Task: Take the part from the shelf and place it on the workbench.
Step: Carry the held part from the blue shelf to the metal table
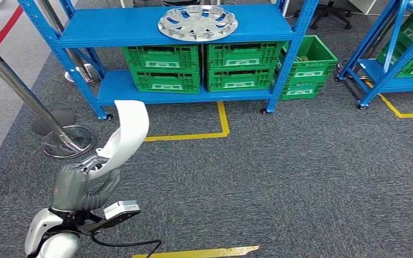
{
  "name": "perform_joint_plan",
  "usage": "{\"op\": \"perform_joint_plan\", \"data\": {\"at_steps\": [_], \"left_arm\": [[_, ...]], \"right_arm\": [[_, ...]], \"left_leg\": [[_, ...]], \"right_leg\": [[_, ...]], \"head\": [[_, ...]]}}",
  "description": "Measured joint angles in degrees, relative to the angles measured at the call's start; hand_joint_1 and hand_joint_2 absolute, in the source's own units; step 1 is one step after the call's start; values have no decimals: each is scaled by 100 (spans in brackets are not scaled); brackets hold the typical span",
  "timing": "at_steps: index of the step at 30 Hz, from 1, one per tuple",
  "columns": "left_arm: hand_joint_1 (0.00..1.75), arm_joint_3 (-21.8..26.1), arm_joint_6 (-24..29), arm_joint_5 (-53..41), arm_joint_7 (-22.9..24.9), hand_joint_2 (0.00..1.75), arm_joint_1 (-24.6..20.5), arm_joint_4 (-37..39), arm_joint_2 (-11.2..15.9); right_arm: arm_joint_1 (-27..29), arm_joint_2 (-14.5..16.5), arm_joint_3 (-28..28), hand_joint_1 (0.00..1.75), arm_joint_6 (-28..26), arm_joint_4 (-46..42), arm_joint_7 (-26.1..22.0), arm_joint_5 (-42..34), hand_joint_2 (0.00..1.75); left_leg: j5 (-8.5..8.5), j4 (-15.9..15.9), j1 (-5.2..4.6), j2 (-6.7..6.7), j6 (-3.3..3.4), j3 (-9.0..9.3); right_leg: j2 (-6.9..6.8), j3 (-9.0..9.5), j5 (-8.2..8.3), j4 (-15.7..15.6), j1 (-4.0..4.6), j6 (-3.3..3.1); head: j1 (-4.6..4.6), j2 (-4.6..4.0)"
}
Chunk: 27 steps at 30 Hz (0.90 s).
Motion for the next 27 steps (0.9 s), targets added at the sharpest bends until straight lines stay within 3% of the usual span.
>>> {"op": "perform_joint_plan", "data": {"at_steps": [2, 4, 7, 9, 11, 13, 14, 15, 16, 18, 19, 20, 22, 23, 25, 27], "left_arm": [[175, 0, 0, -14, -4, 175, -4, 0, 3], [175, -2, 0, -23, -7, 175, -5, 0, 5], [175, -5, 0, -22, -9, 175, -9, -1, 18], [175, -8, -1, -21, -10, 175, -13, -4, 26], [175, -13, -2, -16, -11, 175, -25, -5, 26], [175, -18, -11, -10, -11, 175, -33, 1, 27], [175, -21, -19, -8, -10, 175, -31, 5, 27], [175, -24, -27, -8, -10, 175, -28, 12, 27], [175, -26, -32, -7, -10, 175, -26, 18, 28], [175, -26, -38, -3, -10, 175, -27, 27, 28], [175, -25, -40, -2, -10, 175, -27, 28, 30], [175, -25, -41, -2, -10, 175, -26, 28, 32], [175, -30, -43, 0, -11, 175, -18, 28, 35], [175, -33, -44, 2, -11, 175, -16, 28, 36], [175, -36, -50, 8, -8, 175, -14, 30, 38], [175, -34, -64, 20, -2, 175, -16, 32, 42]], "right_arm": [[-13, 1, -16, 0, 36, 0, -2, 19, 0], [-4, 1, -23, 0, 48, 0, -3, 37, 0], [3, 9, -38, 0, 72, 0, -4, 58, 0], [-10, 11, -51, 0, 86, -2, -9, 67, 0], [-15, 10, -60, 0, 97, -3, -11, 74, 0], [-11, 10, -64, 0, 110, -2, -10, 90, 0], [-6, 10, -68, 0, 114, -1, -9, 99, 0], [-2, 7, -76, 0, 117, -1, -9, 107, 0], [2, 1, -87, 0, 118, -2, -9, 112, 0], [-5, -11, -108, 0, 120, -2, -9, 119, 0], [-14, 4, -113, 0, 126, 1, -10, 122, 0], [-27, 12, -116, 0, 132, -4, -10, 125, 0], [-33, 29, -131, 0, 140, -12, -12, 133, 0], [-29, 19, -142, 0, 139, -19, -11, 139, 0], [-17, 15, -158, 0, 136, -21, -11, 162, 0], [-14, 11, -164, 0, 136, -22, -16, 192, 0]], "left_leg": [[3, 43, -29, 1, -30, -38], [23, 68, -45, -1, 34, -77], [83, 34, -67, -16, 105, -88], [237, -262, -40, 8, 158, 41], [399, -587, 29, 60, 182, 178], [442, -652, 79, 103, 118, 177], [441, -637, 110, 128, 67, 154], [431, -608, 149, 158, 5, 130], [411, -554, 202, 190, -67, 101], [315, -337, 321, 265, -253, 16], [238, -182, 363, 295, -349, -44], [169, -45, 381, 320, -429, -98], [101, 107, 380, 349, -519, -150], [104, 121, 385, 367, -534, -150], [-31, 267, 414, 323, -531, -188], [-461, 841, 392, 172, -477, -397]], "right_leg": [[5, 227, 72, -426, -2, -41], [7, 230, 82, -453, 1, -82], [-4, 224, 156, -511, -30, -60], [0, 235, 183, -571, -25, -40], [12, 98, 4, -325, -8, -26], [21, -256, -329, 334, -48, 44], [18, -422, -428, 638, -88, 98], [10, -506, -424, 776, -134, 161], [-8, -479, -309, 695, -184, 234], [-113, -190, 22, 104, -277, 405], [-167, -88, 111, -128, -307, 443], [-192, -48, 122, -211, -322, 409], [-145, -140, 56, -81, -321, 230], [-98, -168, 42, -18, -313, 148], [-18, -204, 57, 19, -280, 56], [69, -237, 93, 14, -237, -22]], "head": [[-7, 0], [-14, 0], [-16, 0], [-22, 0], [0, -1], [18, -1], [15, 0], [14, 0], [13, 0], [19, 0], [37, 0], [46, 0], [22, 0], [-6, 0], [-55, 0], [-93, 0]]}}
